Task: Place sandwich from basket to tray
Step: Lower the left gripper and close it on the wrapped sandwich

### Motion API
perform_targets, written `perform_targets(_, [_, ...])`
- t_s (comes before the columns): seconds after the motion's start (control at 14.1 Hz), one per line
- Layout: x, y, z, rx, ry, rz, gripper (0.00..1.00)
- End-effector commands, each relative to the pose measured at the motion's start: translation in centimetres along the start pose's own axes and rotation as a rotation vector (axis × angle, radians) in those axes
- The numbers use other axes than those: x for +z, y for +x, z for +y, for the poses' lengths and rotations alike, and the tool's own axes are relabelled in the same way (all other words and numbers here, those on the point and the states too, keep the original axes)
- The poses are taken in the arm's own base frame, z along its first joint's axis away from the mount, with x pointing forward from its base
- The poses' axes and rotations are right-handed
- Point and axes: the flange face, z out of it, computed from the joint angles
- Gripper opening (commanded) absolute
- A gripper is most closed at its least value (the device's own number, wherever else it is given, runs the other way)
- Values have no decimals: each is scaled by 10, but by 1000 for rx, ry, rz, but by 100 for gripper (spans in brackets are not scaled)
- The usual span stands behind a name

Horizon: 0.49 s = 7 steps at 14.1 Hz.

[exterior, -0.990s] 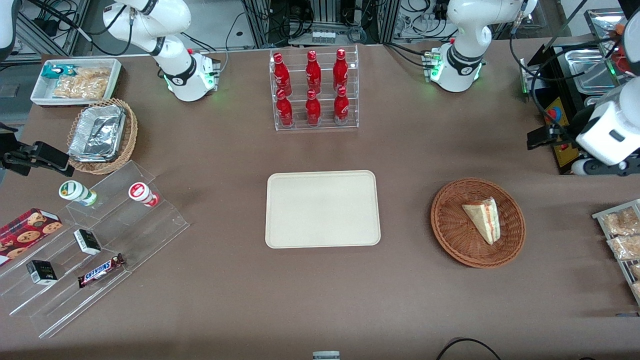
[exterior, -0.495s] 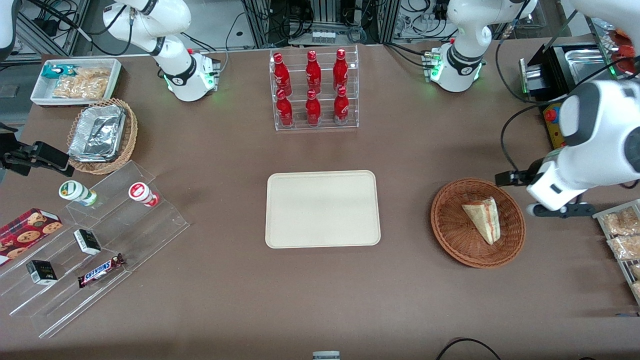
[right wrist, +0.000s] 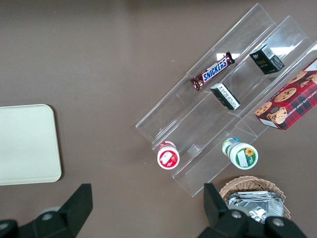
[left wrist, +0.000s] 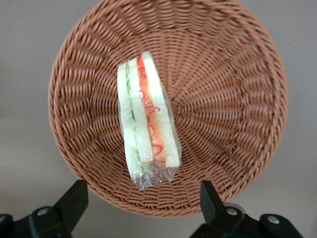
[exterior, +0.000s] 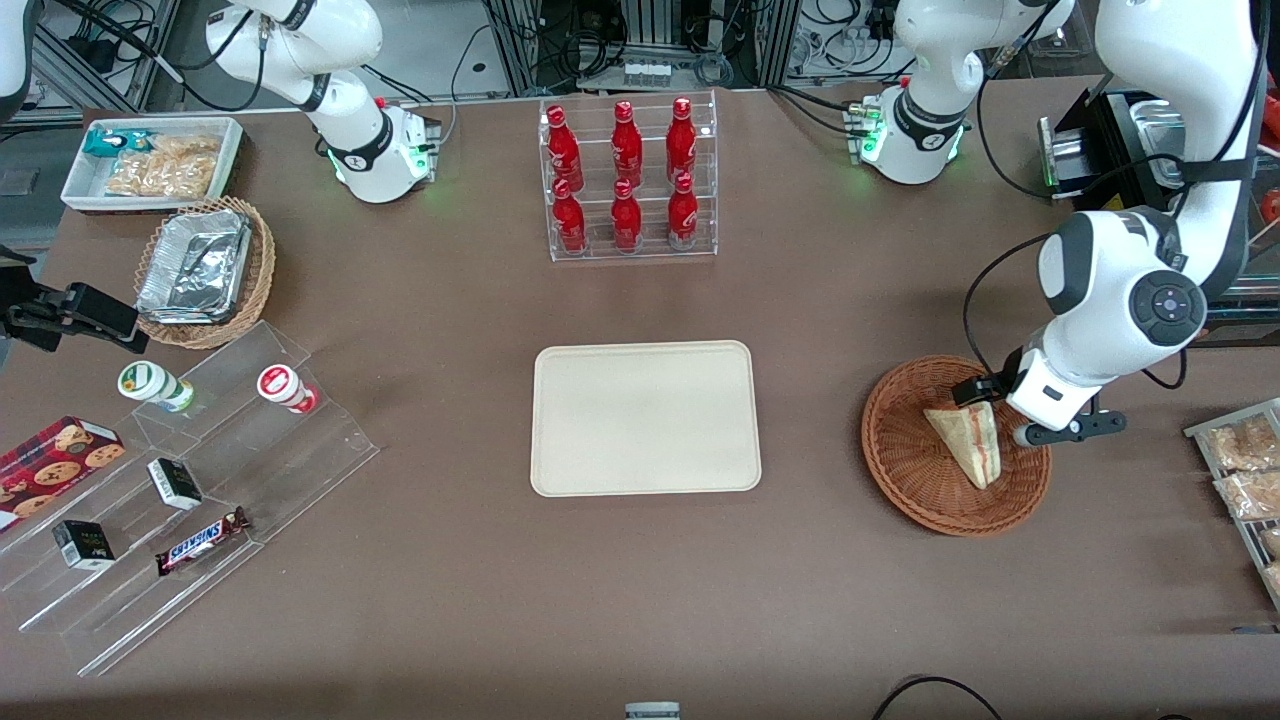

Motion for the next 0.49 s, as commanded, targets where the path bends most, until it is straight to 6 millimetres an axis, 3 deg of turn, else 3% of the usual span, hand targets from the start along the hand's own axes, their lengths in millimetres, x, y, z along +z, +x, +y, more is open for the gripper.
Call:
perform_targets(0.0, [9,2,0,-160,-4,16,100])
perform_targets(0.42, [37,10,0,-229,-22,25,100])
